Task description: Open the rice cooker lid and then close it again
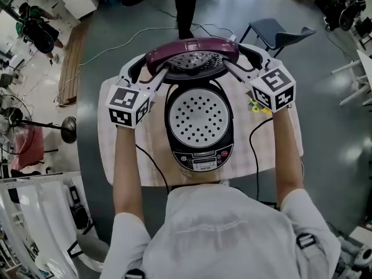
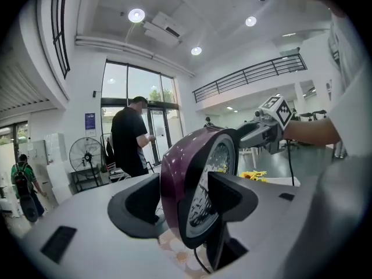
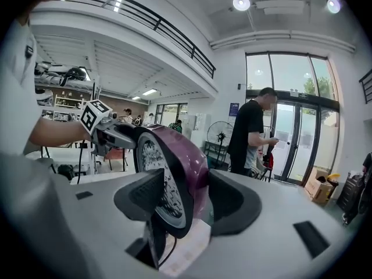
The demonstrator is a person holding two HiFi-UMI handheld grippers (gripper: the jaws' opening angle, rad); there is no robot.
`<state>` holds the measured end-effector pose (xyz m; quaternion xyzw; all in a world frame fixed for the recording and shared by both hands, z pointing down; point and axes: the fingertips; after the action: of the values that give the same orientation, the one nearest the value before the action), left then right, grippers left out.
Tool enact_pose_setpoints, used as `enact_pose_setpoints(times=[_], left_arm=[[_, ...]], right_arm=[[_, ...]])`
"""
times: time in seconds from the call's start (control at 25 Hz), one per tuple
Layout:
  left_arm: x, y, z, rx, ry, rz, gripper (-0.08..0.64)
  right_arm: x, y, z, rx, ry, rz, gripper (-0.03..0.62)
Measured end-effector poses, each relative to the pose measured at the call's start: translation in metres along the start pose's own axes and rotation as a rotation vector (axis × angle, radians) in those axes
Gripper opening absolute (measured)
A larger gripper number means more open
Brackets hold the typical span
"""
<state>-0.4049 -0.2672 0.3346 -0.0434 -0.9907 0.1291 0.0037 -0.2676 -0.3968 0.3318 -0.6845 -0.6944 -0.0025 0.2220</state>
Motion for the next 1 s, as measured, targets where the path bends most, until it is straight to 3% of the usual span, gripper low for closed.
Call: enact_pose_setpoints(times=[0.16,0.56,1.0], left_arm=[[0.000,-0.006,0.008,-0.030,0.004,-0.037,0.275],[-0.009,0.000,0.006,-0.020,-0.009,-0.042,0.275],[-0.043,0.032,-0.012,-0.006,-0.014,-0.058,0.296]], right_arm=[[-0.001,-0.008,-0.001,0.010,-0.001,0.002,0.247],[0.007,-0.001,-0.005,0.024,0.011,0.000,0.229],[0.051,0.032,-0.007,0.002,0.084,0.092,0.272]])
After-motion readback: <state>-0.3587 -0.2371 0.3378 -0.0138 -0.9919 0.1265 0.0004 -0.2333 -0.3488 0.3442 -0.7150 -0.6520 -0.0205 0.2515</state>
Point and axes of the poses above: the fingertips, and each gripper's own axes: y backward along the fingers, x to its left, z out of its top, and after that the axes turned 10 degrees about y, right-handed
